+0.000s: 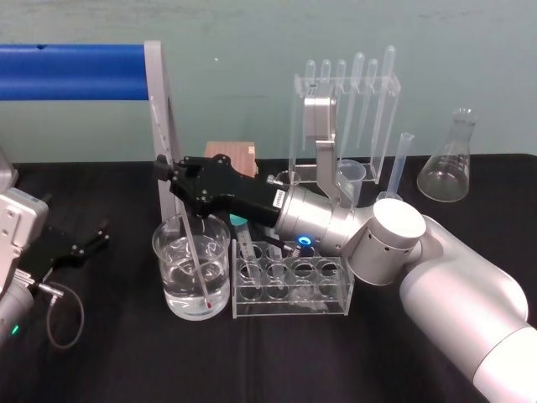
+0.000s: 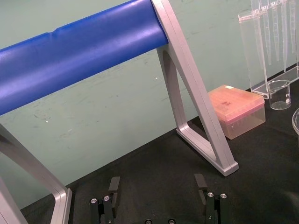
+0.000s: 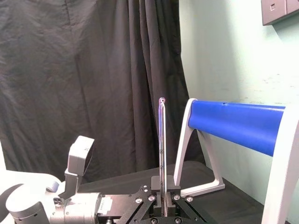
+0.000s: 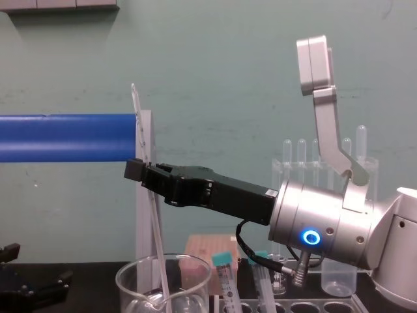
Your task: Hold the thermometer with one hand and immerse one end into the beaker, then reinsert it into the test tube rack.
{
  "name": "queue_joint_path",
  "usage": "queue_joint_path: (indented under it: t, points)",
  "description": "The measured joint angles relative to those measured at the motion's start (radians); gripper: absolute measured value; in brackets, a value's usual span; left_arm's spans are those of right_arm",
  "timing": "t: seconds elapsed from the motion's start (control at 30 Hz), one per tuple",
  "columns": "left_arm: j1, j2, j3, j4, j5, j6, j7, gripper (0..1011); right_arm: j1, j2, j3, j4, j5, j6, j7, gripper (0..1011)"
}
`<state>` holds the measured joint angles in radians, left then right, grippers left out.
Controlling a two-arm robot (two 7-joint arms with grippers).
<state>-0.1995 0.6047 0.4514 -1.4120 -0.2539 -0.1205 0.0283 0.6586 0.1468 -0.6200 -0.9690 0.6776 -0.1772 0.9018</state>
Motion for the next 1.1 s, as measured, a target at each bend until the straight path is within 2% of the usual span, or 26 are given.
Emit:
queue_joint_path:
  t: [1.1]
  points:
    - [0.000, 0.000, 0.000, 0.000, 0.000, 0.000, 0.000, 1008, -0.005, 0.007, -0.002, -0.018, -0.003, 0.013, -0.005, 56]
